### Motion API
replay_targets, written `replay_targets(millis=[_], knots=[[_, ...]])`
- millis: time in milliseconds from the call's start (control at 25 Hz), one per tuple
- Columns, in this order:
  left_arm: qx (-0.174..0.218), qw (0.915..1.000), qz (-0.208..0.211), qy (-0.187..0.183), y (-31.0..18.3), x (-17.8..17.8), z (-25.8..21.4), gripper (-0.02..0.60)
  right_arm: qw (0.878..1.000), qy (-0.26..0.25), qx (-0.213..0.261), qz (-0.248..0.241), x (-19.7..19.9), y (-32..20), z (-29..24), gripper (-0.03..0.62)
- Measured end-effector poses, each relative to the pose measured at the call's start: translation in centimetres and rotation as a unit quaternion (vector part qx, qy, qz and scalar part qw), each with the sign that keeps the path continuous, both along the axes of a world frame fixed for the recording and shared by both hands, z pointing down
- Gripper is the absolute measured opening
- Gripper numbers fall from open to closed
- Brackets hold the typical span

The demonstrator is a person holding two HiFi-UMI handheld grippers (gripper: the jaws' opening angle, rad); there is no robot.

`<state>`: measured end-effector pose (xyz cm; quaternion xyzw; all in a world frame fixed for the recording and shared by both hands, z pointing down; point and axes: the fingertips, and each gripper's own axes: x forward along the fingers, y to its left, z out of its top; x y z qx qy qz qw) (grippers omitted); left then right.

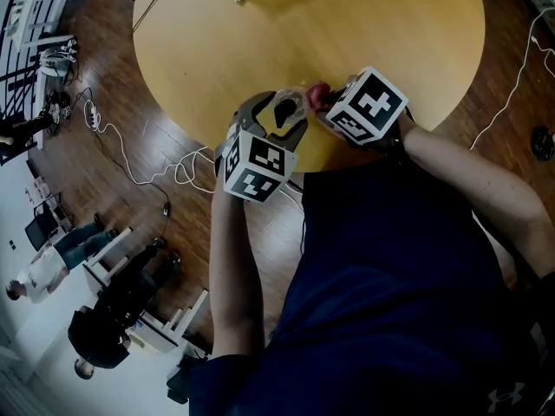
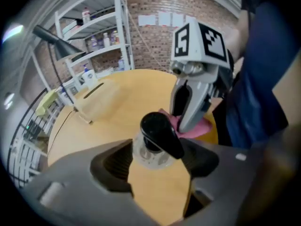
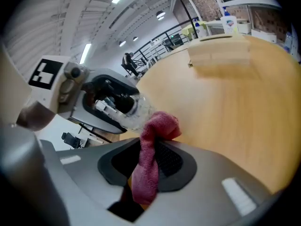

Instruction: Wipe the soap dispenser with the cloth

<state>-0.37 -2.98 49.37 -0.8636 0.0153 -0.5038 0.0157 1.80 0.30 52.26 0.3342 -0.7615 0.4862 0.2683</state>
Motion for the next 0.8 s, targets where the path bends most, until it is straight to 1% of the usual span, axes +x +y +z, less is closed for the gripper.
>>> replay_targets(millis=[40,80,120,160,200,280,320,360,440,480,520,560,600,640,720,800], knots=[[-0.002,0.9998,0.02,0.0,0.0,0.1,0.0,0.314,1.0,-0.009,0.013,-0.001,0.1,-0.2,-1.4,0.094],[-0.003,0.9998,0.021,-0.001,-0.2,0.1,0.1,0.322,1.0,-0.018,0.023,0.0,0.1,-0.3,-2.4,0.094],[-0.003,1.0,0.003,-0.002,-0.5,-0.2,0.1,0.353,0.999,-0.023,0.027,0.001,0.1,-0.4,-2.9,0.094],[-0.007,0.9995,-0.032,-0.003,-0.8,-0.6,0.1,0.38,0.999,-0.023,0.03,0.002,0.1,-0.5,-3.0,0.094],[-0.014,0.9968,-0.078,-0.002,-0.9,-1.1,0.1,0.395,0.999,-0.016,0.031,0.001,0.2,-0.7,-2.6,0.094],[-0.036,0.9845,-0.171,0.009,-0.5,-1.7,0.3,0.397,0.999,0.019,0.031,-0.005,0.8,-1.2,-0.5,0.094],[-0.043,0.978,-0.204,0.015,0.0,-1.8,0.5,0.395,0.999,0.041,0.026,-0.01,1.2,-1.5,0.9,0.094],[-0.04,0.9736,-0.224,0.017,0.5,-1.7,0.6,0.387,0.998,0.061,0.02,-0.015,1.6,-1.7,2.3,0.094],[-0.012,0.9699,-0.243,0.015,0.7,-1.6,0.8,0.342,0.996,0.088,0.005,-0.025,1.7,-2.0,4.7,0.094],[0.002,0.9693,-0.245,0.015,0.6,-1.8,1.0,0.311,0.995,0.091,-0.004,-0.028,1.6,-2.0,5.7,0.094],[0.009,0.9701,-0.242,0.015,0.5,-1.9,1.1,0.302,0.996,0.088,-0.013,-0.027,1.3,-1.8,6.5,0.094],[0.011,0.9726,-0.232,0.016,0.4,-1.9,1.2,0.301,0.996,0.081,-0.02,-0.024,1.2,-1.7,7.0,0.094],[0.013,0.977,-0.212,0.015,0.4,-2.0,1.3,0.301,0.997,0.073,-0.024,-0.021,1.1,-1.5,7.1,0.094],[0.018,0.9825,-0.185,0.011,0.4,-2.0,1.4,0.298,0.997,0.066,-0.024,-0.02,1.1,-1.3,6.7,0.094],[0.032,0.9926,-0.117,-0.002,0.2,-2.3,1.6,0.295,0.998,0.05,-0.012,-0.02,0.7,-0.9,4.8,0.094],[0.051,0.9972,-0.052,-0.018,-0.3,-2.6,1.7,0.295,1.0,0.019,0.011,-0.014,-0.1,-0.7,1.7,0.095]])
